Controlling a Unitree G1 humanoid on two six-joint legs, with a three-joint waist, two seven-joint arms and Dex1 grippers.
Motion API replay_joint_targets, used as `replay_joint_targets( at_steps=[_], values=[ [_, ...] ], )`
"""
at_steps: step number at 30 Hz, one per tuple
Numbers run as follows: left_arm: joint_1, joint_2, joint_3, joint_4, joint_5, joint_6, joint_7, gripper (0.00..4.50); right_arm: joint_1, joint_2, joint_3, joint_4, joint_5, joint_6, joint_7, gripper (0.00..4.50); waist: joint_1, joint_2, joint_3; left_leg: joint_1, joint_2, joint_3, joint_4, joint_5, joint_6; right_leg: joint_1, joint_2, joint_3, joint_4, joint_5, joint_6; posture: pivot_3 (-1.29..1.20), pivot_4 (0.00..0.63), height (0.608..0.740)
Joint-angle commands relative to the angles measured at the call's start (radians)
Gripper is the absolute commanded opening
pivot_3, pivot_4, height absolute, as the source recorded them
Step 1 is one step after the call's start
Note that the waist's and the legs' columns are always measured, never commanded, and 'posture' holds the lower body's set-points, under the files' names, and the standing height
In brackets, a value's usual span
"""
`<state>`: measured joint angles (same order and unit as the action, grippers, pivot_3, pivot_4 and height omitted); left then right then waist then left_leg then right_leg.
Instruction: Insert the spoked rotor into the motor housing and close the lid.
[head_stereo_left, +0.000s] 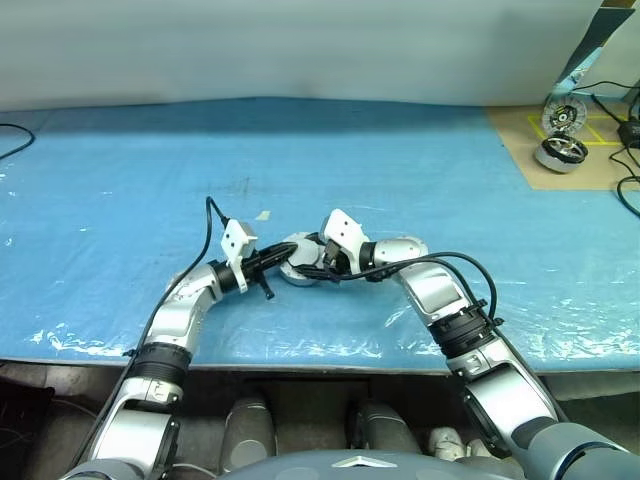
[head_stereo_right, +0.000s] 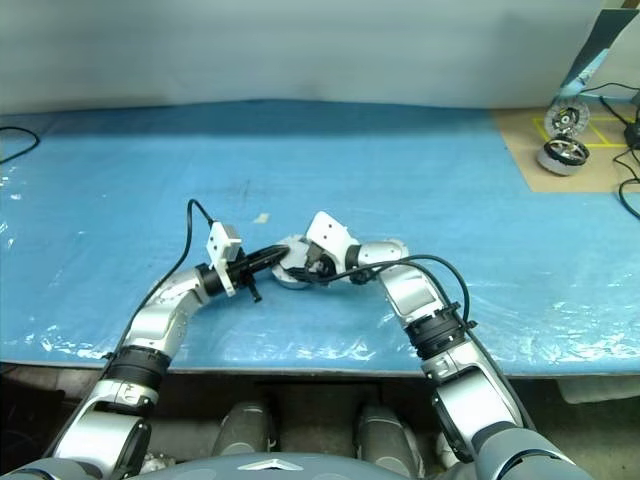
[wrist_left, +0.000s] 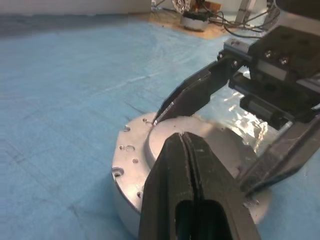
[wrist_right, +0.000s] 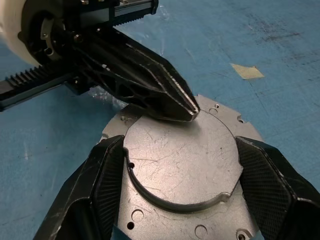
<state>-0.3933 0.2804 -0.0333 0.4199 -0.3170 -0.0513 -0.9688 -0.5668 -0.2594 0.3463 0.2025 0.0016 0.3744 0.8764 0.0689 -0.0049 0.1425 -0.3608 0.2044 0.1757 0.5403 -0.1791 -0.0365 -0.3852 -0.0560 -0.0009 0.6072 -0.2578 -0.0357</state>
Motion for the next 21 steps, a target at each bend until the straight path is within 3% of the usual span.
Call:
replay_joint_targets(
  at_steps=[1, 13, 17, 21],
  values=[
    [-0.006, -0.014, -0.024, 0.028, 0.040, -0.036, 0.005, 0.00, 0.054, -0.025, 0.031, 0.043, -0.021, 0.064, -0.001, 3.10, 0.001, 0.000, 0.000, 0.000, 0.000, 0.000, 0.000, 0.000, 0.000, 0.000, 0.000, 0.000, 0.000, 0.000, 0.000, 0.00, 0.150, 0.740],
    [0.008, 0.031, -0.099, 0.076, 0.115, -0.098, -0.084, 0.00, 0.049, -0.030, 0.015, 0.032, -0.030, 0.042, -0.040, 3.10, 0.003, 0.000, 0.000, 0.001, -0.001, -0.001, 0.000, 0.000, 0.000, 0.002, -0.002, -0.001, 0.000, -0.002, -0.003, 0.00, 0.150, 0.740],
    [0.010, 0.027, -0.099, 0.068, 0.114, -0.101, -0.081, 0.00, 0.036, -0.011, -0.019, 0.028, 0.002, 0.027, -0.057, 4.46, 0.003, 0.000, 0.000, 0.001, -0.001, -0.001, 0.000, 0.000, 0.000, 0.002, -0.002, -0.001, 0.000, -0.002, -0.004, 0.00, 0.150, 0.740],
    [0.029, 0.029, -0.097, 0.035, 0.102, -0.092, -0.085, 0.00, 0.021, -0.017, -0.040, -0.001, 0.018, -0.021, -0.055, 4.46, 0.003, 0.001, 0.000, 0.001, -0.001, 0.000, 0.000, 0.000, 0.000, 0.002, -0.002, -0.001, 0.000, -0.002, -0.004, 0.00, 0.150, 0.740]
  ],
)
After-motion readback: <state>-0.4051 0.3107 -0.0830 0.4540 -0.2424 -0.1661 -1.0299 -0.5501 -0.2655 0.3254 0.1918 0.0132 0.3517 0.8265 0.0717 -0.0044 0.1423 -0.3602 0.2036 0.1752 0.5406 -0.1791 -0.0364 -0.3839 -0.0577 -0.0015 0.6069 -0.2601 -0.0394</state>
